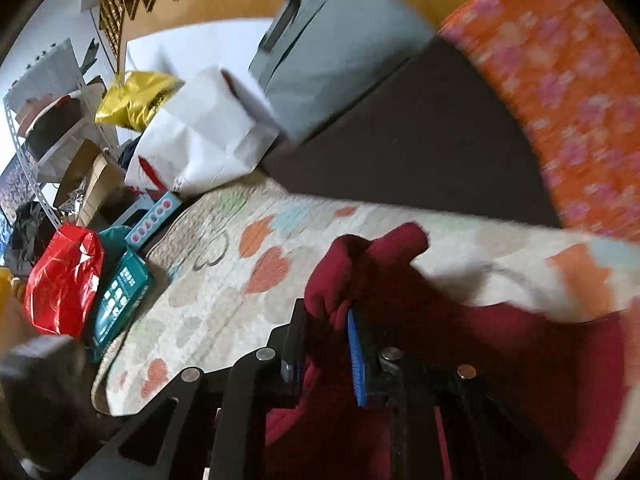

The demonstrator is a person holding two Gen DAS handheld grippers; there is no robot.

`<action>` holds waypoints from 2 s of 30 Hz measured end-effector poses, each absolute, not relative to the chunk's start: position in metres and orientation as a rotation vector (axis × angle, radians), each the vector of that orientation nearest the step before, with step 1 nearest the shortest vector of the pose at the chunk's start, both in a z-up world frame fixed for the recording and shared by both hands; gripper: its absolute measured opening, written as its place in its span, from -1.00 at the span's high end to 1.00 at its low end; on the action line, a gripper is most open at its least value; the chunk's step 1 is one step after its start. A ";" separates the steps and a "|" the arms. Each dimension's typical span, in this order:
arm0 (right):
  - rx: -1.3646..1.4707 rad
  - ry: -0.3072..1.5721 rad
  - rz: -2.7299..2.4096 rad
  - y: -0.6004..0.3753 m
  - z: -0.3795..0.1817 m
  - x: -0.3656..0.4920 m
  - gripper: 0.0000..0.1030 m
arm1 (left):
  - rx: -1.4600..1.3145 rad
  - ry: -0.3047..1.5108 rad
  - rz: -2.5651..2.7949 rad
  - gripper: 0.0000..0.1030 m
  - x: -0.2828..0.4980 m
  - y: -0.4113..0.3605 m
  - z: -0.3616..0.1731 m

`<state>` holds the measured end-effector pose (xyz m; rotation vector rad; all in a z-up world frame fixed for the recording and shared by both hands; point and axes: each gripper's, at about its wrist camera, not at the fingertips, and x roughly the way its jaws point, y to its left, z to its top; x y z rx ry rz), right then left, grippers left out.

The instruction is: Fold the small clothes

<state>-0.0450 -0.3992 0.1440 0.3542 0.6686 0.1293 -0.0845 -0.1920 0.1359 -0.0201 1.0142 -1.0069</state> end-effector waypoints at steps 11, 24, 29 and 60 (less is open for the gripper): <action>0.687 0.732 -0.147 -0.550 0.056 -0.145 0.99 | 0.168 1.135 -1.247 -0.07 -0.128 -0.253 0.111; 0.803 0.796 0.056 -0.474 0.040 -0.111 -0.15 | 0.315 1.135 -0.894 -0.08 -0.079 -0.229 0.076; 0.758 0.781 0.016 -0.448 0.028 -0.089 -0.16 | 0.357 1.152 -0.885 -0.08 -0.083 -0.240 0.065; 0.355 0.834 -0.201 -0.490 0.092 -0.128 0.33 | 0.286 1.114 -0.870 -0.13 -0.098 -0.292 0.056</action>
